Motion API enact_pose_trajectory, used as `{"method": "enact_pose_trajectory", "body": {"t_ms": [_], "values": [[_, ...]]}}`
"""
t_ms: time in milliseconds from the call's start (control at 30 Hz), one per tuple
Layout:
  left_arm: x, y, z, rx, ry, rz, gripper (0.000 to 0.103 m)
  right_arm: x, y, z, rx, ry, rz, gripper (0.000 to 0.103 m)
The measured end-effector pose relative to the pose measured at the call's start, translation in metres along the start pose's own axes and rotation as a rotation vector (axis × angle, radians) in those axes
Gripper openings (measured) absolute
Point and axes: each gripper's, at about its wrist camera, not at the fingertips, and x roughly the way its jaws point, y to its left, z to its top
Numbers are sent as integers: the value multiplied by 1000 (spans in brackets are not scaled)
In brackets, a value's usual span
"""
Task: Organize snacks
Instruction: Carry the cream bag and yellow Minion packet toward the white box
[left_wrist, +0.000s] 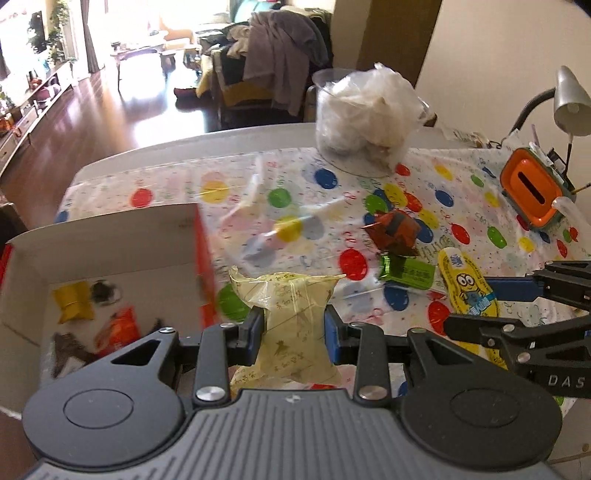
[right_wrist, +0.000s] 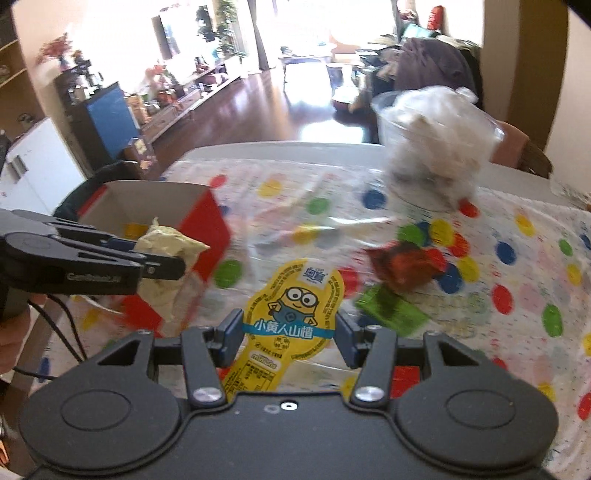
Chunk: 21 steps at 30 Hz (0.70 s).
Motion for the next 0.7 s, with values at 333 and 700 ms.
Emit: {"method": "enact_pose_trajectory", "body": {"t_ms": [333, 700], "values": [[-36, 65, -18, -52, -24, 33, 33, 18, 79, 19, -91, -18, 70, 51], [-48, 143, -28, -103, -53, 131, 33, 65, 152, 47, -194, -9, 89, 51]]}}
